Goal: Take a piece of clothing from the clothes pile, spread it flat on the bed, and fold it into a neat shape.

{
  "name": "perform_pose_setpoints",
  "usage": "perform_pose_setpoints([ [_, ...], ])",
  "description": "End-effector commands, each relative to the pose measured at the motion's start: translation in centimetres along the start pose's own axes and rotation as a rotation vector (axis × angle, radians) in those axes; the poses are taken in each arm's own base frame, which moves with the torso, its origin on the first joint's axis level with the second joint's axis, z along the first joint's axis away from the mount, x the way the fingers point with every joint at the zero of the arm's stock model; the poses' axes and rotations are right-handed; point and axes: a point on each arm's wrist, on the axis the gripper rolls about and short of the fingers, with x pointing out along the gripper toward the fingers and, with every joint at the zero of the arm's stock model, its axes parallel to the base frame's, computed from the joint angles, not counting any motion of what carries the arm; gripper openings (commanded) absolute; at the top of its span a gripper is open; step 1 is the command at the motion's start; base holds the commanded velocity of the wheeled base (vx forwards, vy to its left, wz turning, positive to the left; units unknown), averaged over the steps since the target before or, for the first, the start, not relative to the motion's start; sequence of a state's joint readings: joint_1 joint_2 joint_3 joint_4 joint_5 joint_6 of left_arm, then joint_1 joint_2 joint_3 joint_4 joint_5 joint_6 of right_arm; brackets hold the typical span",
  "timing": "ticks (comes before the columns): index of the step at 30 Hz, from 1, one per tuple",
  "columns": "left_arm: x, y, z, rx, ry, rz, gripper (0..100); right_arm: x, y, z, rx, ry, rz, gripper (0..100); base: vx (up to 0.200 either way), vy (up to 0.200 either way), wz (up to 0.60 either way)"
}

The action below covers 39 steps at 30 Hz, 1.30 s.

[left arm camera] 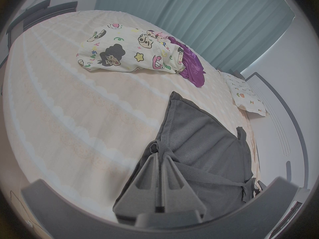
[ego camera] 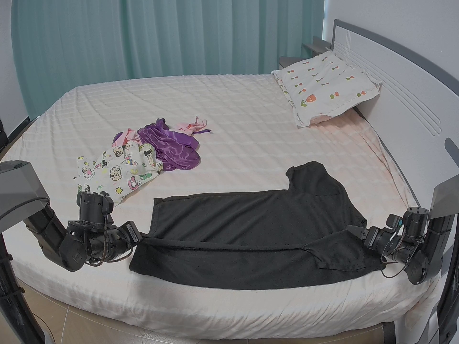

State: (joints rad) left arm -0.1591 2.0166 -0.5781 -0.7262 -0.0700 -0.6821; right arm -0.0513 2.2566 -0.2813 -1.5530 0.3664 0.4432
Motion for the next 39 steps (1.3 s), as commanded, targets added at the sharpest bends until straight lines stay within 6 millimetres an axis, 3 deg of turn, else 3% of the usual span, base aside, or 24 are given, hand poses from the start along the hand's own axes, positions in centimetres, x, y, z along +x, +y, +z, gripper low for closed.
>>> perform_pose_setpoints([
  [1,-0.1,0.0,0.0,0.0,-0.002,-0.001,0,0.3,-0.1,0.0,-0.006,-0.005,0.002,0,0.0,0.0,0.0],
  [8,0.0,0.0,0.0,0.0,0.002,0.002,0,0.2,-0.3,0.4,-0.005,-0.025,-0.003,0,0.0,0.0,0.0],
  [25,0.3,0.2,0.1,-0.033,0.0,0.008,0,1.2,-1.1,3.7,0.002,-0.176,-0.021,0,0.0,0.0,0.0],
  [39,0.5,0.0,0.9,-0.121,-0.072,-0.048,0,1.2,-1.5,3.2,0.015,-0.158,-0.03,0,0.0,0.0,0.0],
])
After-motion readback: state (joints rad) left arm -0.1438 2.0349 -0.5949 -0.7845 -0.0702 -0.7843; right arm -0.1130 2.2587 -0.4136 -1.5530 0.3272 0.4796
